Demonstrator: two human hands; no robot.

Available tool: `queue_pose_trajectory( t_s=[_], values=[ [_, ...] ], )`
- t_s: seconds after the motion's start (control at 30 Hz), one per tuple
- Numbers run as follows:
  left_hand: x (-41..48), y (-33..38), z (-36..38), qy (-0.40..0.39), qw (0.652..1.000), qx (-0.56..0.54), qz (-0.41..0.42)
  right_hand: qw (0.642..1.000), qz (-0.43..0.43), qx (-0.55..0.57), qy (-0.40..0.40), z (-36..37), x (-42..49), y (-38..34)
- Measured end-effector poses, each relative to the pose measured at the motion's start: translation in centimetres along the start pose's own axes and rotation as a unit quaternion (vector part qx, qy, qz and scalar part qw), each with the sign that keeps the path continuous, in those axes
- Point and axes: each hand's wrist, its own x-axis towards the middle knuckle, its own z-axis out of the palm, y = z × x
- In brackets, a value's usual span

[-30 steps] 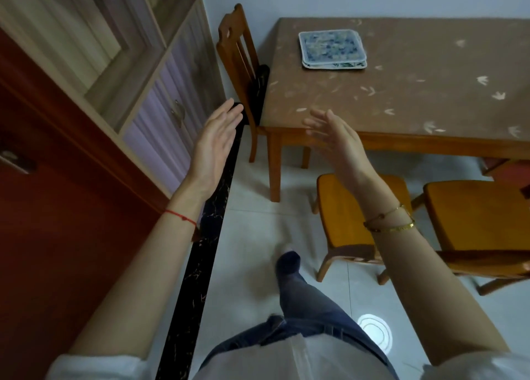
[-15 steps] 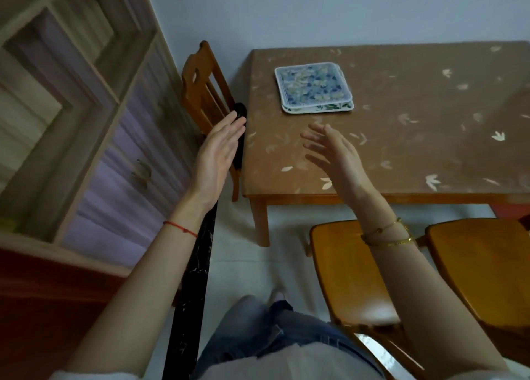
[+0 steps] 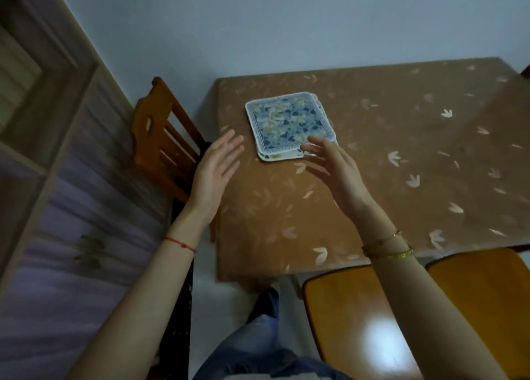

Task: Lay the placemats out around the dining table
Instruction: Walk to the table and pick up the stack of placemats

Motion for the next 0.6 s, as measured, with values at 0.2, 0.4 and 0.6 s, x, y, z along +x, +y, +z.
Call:
queue_pose_trajectory(
  t_s=[0.2, 0.4, 0.6],
  values=[
    [9.7, -0.7, 1.7, 0.012, 0.999, 0.012, -0.031, 0.999, 0.020, -0.018, 0.026, -1.3, 9.4, -0.3],
    [17.6, -2.7, 2.7, 0.035, 0.995, 0.052, -0.072, 0.996, 0.041, -0.052, 0.052, -3.1, 16.5, 0.2],
    [24.3, -7.0, 2.9, 0.058, 0.981, 0.124, -0.139, 0.985, 0.068, -0.139, 0.075, -6.1, 24.0, 2.8]
  ],
)
